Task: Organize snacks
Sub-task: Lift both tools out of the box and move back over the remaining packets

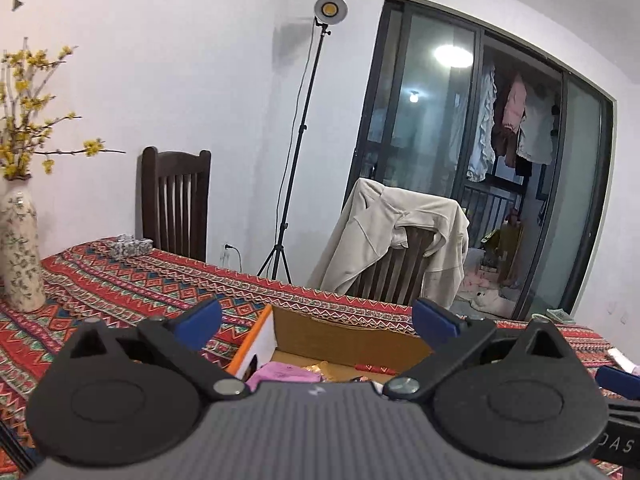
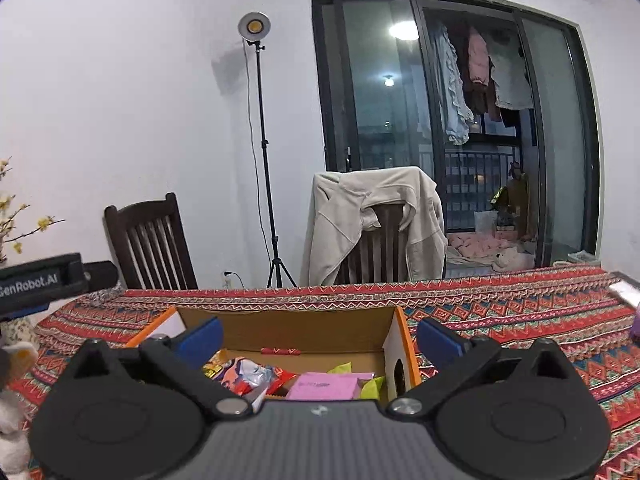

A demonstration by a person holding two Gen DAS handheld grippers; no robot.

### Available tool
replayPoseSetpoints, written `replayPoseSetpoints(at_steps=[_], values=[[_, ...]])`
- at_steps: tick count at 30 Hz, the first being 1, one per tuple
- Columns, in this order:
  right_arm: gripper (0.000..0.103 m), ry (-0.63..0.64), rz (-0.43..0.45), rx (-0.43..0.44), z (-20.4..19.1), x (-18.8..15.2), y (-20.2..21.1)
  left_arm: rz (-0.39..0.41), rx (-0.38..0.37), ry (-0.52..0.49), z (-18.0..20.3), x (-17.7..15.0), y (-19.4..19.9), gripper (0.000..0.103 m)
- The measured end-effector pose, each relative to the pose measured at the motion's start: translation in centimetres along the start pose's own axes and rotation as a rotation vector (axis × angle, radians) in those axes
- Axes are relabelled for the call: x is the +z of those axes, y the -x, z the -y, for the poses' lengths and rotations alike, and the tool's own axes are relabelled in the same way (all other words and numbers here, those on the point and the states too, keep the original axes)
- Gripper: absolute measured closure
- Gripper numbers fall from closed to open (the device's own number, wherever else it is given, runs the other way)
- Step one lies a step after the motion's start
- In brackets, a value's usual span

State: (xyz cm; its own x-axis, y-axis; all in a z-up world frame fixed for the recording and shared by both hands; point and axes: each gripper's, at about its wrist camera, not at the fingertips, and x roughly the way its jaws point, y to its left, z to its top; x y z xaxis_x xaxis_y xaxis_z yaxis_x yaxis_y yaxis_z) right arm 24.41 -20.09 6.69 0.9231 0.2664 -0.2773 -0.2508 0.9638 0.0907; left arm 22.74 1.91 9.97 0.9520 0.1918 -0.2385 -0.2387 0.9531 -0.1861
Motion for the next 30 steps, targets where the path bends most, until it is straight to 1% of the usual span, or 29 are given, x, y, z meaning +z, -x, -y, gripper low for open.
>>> replayPoseSetpoints(at_steps=[4, 11, 18, 20, 23, 25, 28, 30], values=[[0.0, 0.021, -0.008, -0.012, -0.1, -0.7, 2.5, -0.018, -0.012, 0.027, -1.4, -0.3, 2.4, 0.0], [0.0, 0.024, -0.04, -0.023, 0.4, -3.4, 6.6, -0.069, -0.009, -0.008, -3.7, -3.1, 6.6, 0.0], [0.0, 0.017, -0.089, -0.042, 1.3, -6.5, 9.5, -0.09, -0.017, -0.052, -6.0, -6.0, 10.2, 0.0], [0.0, 0.015, -0.099, -0.046, 1.4, -7.1, 9.9, -0.095, -0.026, -0.065, -6.6, -6.7, 10.8, 0.0], [0.0, -0.003, -0.111, -0.032, 1.6, -7.9, 10.5, -0.088, -0.019, -0.088, -7.4, -8.0, 11.1, 0.0], [0.0, -0.005, -0.118, -0.021, 1.5, -8.4, 10.8, -0.097, -0.016, -0.087, -7.9, -8.8, 10.8, 0.0], [0.0, 0.014, -0.139, -0.041, 1.2, -9.1, 10.9, -0.111, 0.001, -0.098, -8.1, -9.9, 10.0, 0.0], [0.0, 0.024, -0.15, -0.047, 1.0, -9.5, 10.9, -0.127, -0.014, -0.093, -8.3, -10.1, 9.7, 0.0]])
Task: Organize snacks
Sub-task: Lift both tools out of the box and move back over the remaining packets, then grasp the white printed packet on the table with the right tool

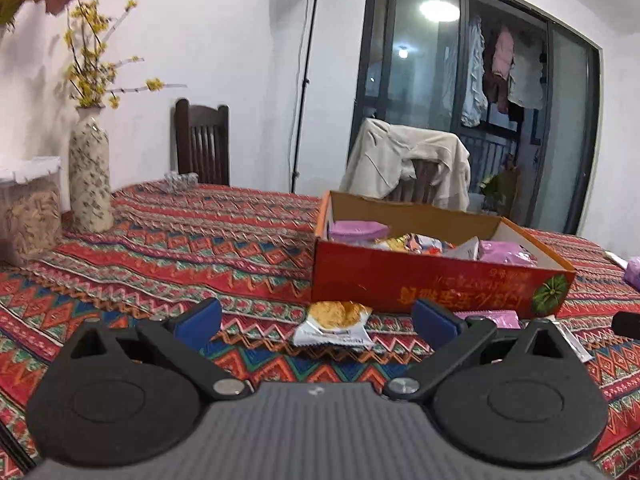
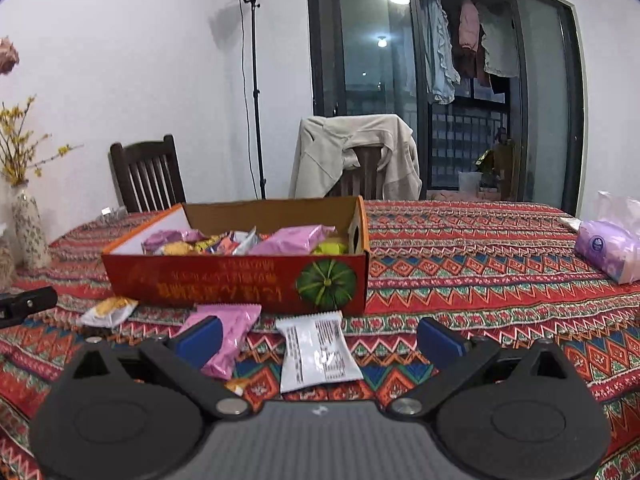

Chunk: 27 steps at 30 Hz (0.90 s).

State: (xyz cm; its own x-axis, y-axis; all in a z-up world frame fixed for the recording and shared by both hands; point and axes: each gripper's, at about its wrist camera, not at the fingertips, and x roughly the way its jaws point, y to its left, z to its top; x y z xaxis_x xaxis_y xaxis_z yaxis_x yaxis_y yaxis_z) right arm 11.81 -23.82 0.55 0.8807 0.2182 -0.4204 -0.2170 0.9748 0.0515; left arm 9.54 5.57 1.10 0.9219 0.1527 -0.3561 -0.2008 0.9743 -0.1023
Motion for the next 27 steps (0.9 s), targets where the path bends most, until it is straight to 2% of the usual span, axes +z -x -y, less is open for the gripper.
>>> replayPoseSetpoints(at_steps=[9, 14, 27], values=[[0.0, 0.0, -0.007, -0.009, 0.1, -0.4, -0.1, 0.021, -0.024, 0.014, -0.3, -0.2, 0.4, 0.0], [0.0, -0.017, -0.026, 0.033, 0.4, -0.7, -0.4, 0.016, -0.04, 0.026, -0.5, -0.2, 0.4, 0.0], [0.0, 0.041, -0.117, 0.009, -0.4, 0.1, -3.2, 0.001, -0.041, 0.042, -0.7, -0.2, 0.3, 0.0]])
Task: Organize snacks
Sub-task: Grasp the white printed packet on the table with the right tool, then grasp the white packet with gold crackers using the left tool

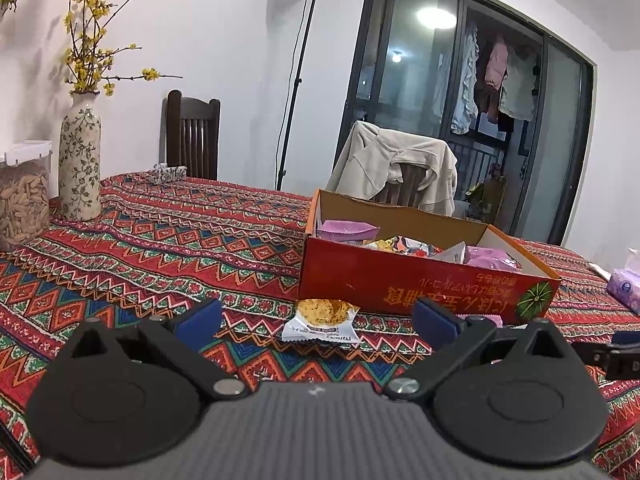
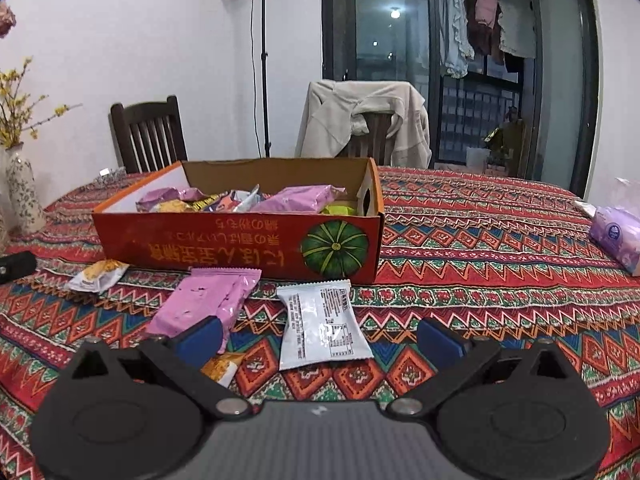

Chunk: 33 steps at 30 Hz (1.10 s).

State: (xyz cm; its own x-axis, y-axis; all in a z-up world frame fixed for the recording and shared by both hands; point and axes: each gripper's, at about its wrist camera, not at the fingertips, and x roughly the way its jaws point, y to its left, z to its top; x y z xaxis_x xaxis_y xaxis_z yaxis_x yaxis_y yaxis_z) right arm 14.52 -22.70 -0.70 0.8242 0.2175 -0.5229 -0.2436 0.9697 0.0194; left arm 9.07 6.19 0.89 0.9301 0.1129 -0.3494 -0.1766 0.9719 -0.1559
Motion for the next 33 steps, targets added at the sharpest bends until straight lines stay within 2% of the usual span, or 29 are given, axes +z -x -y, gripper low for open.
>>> replayPoseSetpoints(at_steps=[5, 12, 15, 17, 18, 19, 21, 22, 26, 33], values=[[0.0, 0.036, -0.072, -0.015, 0.0, 1.2, -2.5, -0.003, 0.021, 0.015, -0.3, 0.0, -0.1, 0.0], [0.025, 0.06, -0.165, 0.012, 0.0, 1.6, -6.1, -0.025, 0.035, 0.029, -0.5, 0.0, -0.6, 0.0], [0.029, 0.052, -0.177, 0.024, 0.0, 1.6, -7.5, -0.032, 0.038, 0.035, -0.6, 0.0, -0.7, 0.0], [0.029, 0.032, -0.159, 0.044, 0.3, 1.4, -7.7, -0.034, 0.045, 0.035, -0.6, 0.0, -0.8, 0.0], [0.033, 0.032, -0.151, 0.046, 0.3, 1.3, -7.7, -0.037, 0.047, 0.035, -0.6, 0.0, -0.8, 0.0], [0.043, 0.033, -0.138, 0.05, 0.3, 1.2, -7.6, -0.043, 0.048, 0.035, -0.6, 0.0, -0.9, 0.0], [0.055, 0.023, -0.121, 0.052, 0.5, 1.1, -7.3, -0.057, 0.049, 0.03, -0.5, 0.0, -1.2, 0.0], [0.057, 0.014, -0.119, 0.053, 0.7, 1.0, -7.2, -0.06, 0.051, 0.028, -0.5, 0.0, -1.3, 0.0], [0.06, -0.061, -0.083, 0.099, 1.8, 1.0, -6.2, -0.074, 0.066, 0.021, -0.4, -0.1, -1.7, 0.0], [0.061, -0.112, 0.02, 0.088, 3.2, 1.3, -4.2, -0.138, 0.116, -0.03, 0.4, -0.2, -2.6, 0.0]])
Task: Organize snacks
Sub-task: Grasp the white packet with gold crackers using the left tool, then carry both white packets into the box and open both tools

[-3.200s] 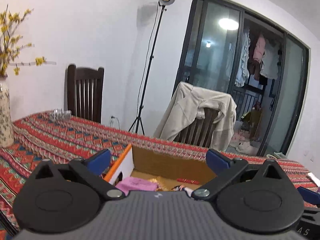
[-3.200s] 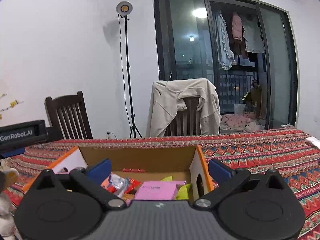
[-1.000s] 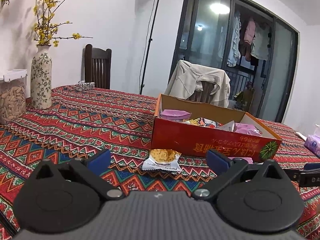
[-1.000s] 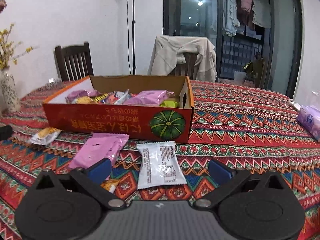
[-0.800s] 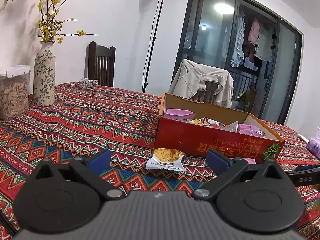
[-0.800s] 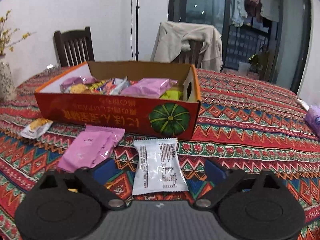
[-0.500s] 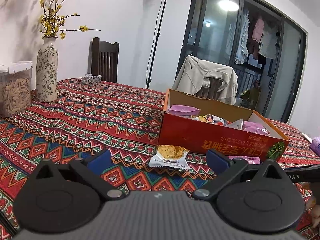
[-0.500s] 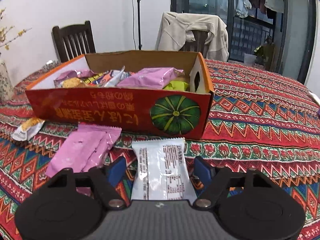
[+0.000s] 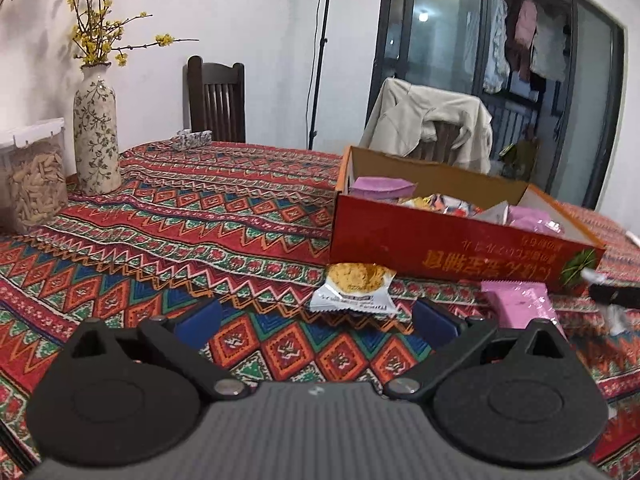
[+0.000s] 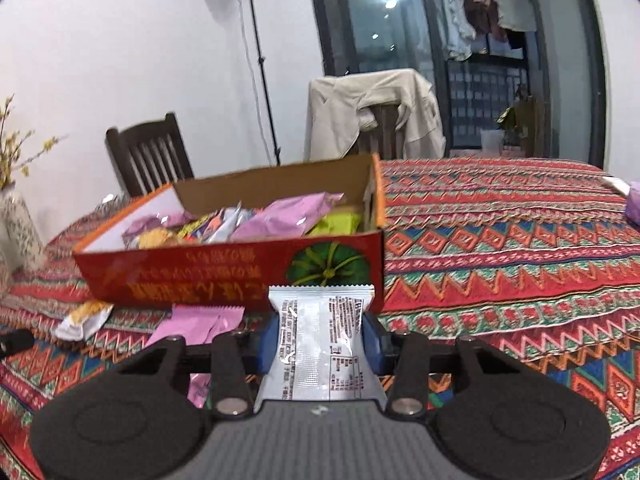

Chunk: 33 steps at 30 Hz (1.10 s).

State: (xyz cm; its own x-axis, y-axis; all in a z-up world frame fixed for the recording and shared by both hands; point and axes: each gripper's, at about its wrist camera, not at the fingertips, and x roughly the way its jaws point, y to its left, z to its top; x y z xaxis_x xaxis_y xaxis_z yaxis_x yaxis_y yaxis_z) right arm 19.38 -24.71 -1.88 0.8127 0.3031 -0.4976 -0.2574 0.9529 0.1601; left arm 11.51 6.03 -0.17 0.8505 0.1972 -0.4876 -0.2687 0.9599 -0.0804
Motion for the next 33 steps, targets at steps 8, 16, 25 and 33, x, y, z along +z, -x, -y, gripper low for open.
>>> replayPoseSetpoints(at_steps=[8, 16, 25, 33], values=[[0.06, -0.029, 0.05, -0.011, 0.8, 0.5, 0.8, -0.088, -0.009, -0.111, 2.0, 2.3, -1.4, 0.0], [0.06, -0.024, 0.076, 0.005, 0.8, 0.5, 1.4, -0.217, 0.03, -0.122, 3.9, 4.0, -7.5, 0.0], [0.06, -0.032, 0.082, 0.025, 1.0, 0.4, 1.6, -0.291, 0.056, -0.109, 4.1, 3.8, -10.8, 0.003], [0.06, -0.035, 0.068, 0.023, 1.1, 0.3, 1.1, -0.21, -0.034, -0.04, 4.7, 4.2, -7.5, 0.057]])
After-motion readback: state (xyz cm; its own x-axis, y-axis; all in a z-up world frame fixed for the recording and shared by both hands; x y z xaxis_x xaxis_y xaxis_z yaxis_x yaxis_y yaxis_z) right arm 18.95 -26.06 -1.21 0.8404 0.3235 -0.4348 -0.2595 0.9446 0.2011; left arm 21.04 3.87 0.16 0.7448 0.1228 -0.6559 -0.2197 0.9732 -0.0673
